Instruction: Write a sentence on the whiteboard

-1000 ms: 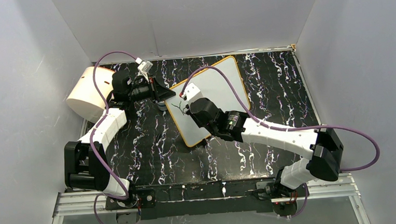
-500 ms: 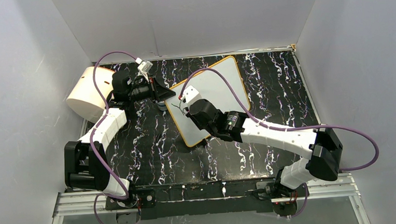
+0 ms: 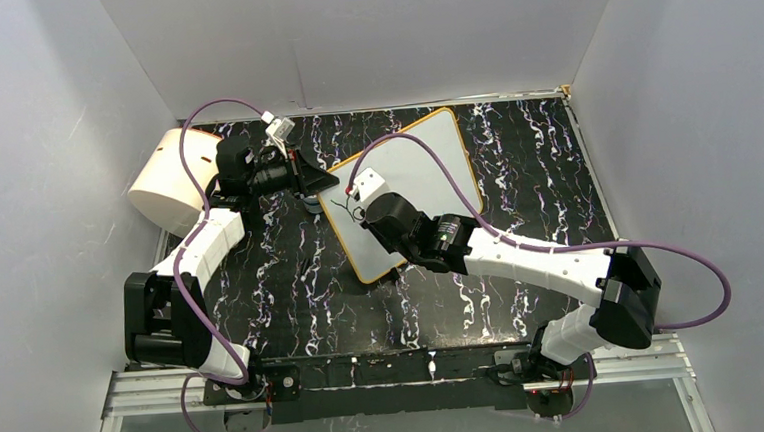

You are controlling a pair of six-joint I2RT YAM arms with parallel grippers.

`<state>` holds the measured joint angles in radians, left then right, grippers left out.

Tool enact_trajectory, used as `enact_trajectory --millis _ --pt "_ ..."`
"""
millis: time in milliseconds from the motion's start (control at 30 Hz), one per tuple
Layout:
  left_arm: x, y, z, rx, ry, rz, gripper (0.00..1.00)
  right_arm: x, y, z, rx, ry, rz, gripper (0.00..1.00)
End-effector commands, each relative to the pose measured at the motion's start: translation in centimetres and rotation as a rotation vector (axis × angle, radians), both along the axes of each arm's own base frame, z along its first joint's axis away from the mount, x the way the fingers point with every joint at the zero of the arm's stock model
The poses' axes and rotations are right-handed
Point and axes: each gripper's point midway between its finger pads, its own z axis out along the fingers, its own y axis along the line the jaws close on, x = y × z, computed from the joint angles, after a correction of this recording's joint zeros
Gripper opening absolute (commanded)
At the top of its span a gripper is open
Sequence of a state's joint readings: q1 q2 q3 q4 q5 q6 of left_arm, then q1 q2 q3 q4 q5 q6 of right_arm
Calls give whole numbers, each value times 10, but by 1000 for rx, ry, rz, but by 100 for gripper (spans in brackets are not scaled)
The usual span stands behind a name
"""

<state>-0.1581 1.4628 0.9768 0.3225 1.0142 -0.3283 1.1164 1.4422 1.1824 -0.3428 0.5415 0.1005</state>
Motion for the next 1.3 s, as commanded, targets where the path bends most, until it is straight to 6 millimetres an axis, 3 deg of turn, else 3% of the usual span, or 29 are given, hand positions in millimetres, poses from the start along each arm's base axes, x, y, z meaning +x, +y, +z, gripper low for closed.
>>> enact_trajectory --millis 0,800,1267 --pt "-18 -9 -25 20 77 -72 0 7 -1 12 29 -32 -38 0" --pt "-18 -9 -25 20 78 -74 0 23 1 40 112 -130 -83 0" --pt "-18 -9 -25 20 78 -72 0 25 1 37 108 -124 -79 0"
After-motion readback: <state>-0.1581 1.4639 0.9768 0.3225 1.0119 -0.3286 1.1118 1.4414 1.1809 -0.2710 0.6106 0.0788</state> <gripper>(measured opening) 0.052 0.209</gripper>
